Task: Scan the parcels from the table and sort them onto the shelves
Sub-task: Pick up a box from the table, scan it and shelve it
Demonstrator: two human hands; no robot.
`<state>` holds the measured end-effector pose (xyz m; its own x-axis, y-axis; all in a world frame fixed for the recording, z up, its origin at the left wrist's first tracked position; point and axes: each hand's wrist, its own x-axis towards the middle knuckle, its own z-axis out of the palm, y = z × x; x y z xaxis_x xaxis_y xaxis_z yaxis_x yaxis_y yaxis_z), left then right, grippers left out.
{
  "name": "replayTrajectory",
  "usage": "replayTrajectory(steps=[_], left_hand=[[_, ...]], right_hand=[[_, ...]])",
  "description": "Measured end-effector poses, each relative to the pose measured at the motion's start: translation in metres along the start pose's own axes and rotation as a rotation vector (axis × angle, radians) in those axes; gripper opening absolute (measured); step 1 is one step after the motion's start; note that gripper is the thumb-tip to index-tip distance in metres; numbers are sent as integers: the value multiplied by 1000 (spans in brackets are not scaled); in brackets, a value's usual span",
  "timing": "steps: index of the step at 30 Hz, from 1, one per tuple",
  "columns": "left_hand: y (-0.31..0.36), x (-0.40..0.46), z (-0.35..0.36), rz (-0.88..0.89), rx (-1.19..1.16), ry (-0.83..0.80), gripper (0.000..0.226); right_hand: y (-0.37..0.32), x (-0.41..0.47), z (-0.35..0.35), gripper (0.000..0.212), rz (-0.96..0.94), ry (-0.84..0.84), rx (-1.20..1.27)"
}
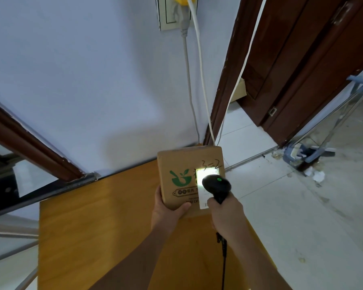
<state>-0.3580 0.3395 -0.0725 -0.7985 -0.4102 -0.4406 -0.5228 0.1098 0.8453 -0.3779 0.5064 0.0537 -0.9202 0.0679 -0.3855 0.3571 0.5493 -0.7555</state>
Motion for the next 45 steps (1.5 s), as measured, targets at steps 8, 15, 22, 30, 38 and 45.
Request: replayTrajectory(steps=[8, 15, 22, 30, 38, 45], left_hand=[[-4, 2, 0, -17, -19, -2, 123], [-4, -1, -2, 10, 3, -11, 124], [-4, -4, -7, 3, 17, -44, 127], [-3, -3, -7, 9, 35, -46, 126], [-4, -4, -7, -8, 38, -44, 126], [-7, -3, -6, -10, 55, -39, 125]], right_hand=[[4, -5, -1, 16, 9, 16, 32], [0, -4, -2, 11, 2, -14, -12], [10, -26, -9, 14, 15, 3, 8], [18, -38, -13, 16, 31, -41, -29], [18, -36, -12, 16, 19, -20, -43], [21, -33, -7, 21, 4, -27, -4]])
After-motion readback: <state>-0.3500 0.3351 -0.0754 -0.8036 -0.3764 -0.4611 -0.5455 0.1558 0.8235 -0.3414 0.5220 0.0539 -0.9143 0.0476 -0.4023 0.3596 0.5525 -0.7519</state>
